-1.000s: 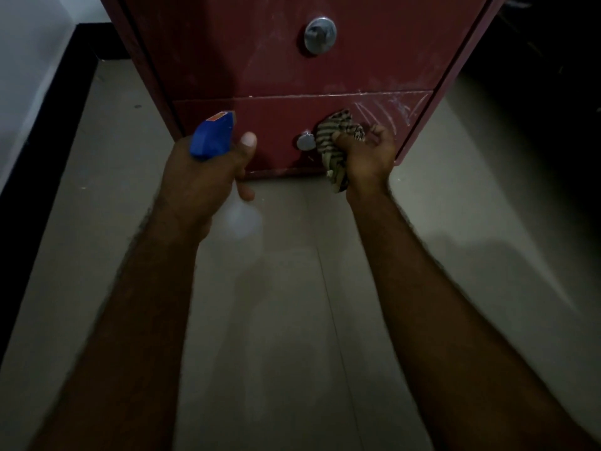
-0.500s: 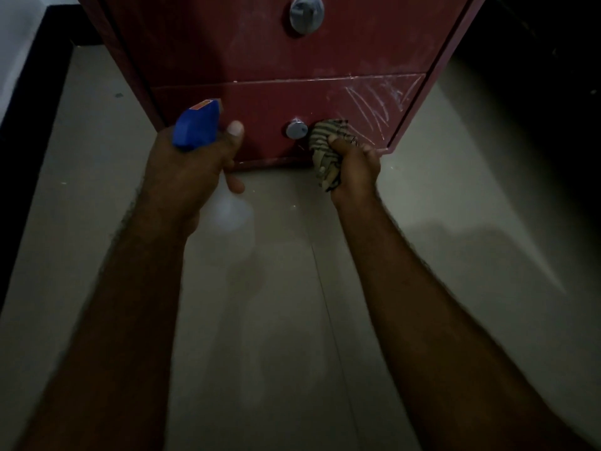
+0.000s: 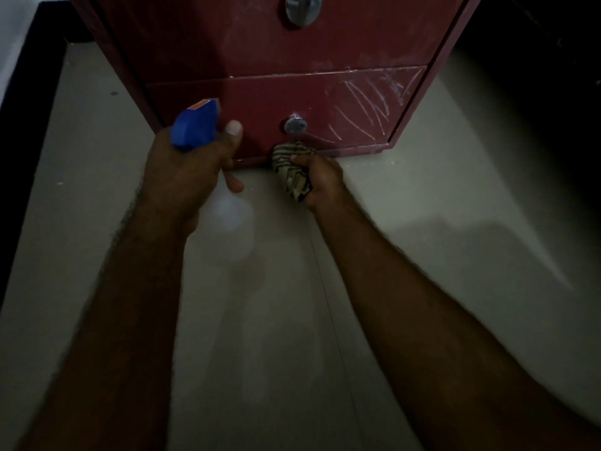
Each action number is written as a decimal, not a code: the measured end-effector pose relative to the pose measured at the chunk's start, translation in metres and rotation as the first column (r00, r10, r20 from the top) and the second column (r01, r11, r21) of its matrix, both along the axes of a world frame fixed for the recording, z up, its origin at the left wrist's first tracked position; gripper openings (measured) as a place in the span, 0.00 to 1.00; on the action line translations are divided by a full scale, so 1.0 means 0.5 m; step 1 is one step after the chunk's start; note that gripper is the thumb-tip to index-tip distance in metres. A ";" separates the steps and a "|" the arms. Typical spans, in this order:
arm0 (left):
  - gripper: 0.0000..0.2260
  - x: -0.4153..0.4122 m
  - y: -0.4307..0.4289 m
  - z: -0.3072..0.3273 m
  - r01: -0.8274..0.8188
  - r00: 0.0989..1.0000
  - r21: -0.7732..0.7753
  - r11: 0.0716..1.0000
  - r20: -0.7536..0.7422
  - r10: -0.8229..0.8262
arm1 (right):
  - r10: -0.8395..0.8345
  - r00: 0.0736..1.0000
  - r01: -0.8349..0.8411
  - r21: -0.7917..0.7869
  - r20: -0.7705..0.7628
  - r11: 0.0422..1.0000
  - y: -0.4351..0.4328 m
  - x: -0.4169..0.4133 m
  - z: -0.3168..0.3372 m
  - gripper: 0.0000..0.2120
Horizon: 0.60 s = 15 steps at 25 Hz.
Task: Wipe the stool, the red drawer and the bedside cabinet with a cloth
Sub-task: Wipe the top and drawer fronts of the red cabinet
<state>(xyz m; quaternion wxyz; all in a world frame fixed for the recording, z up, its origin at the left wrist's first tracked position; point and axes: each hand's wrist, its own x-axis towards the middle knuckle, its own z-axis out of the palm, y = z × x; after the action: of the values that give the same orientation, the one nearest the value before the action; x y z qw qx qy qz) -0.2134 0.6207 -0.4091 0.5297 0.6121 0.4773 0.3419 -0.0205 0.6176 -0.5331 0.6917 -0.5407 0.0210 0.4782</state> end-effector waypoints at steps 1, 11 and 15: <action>0.07 -0.001 0.001 0.001 -0.002 1.000 0.001 1.000 -0.003 0.002 | -0.028 0.999 0.028 0.005 0.019 1.000 0.005 0.008 -0.003 0.08; 0.07 -0.008 -0.003 0.011 -0.013 1.000 0.014 1.000 0.017 0.013 | -0.204 0.977 0.203 -0.027 -0.055 0.979 0.006 0.025 -0.024 0.05; 0.08 -0.009 -0.009 0.020 -0.003 1.000 0.024 1.000 0.009 0.002 | -0.245 0.969 0.245 0.012 -0.013 0.969 0.012 0.043 0.002 0.10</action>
<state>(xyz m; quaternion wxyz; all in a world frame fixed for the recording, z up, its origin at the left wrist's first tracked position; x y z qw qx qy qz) -0.2181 0.6163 -0.3991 0.5242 0.6161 0.4716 0.3511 0.0008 0.6235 -0.5322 0.7489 -0.5267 0.0884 0.3923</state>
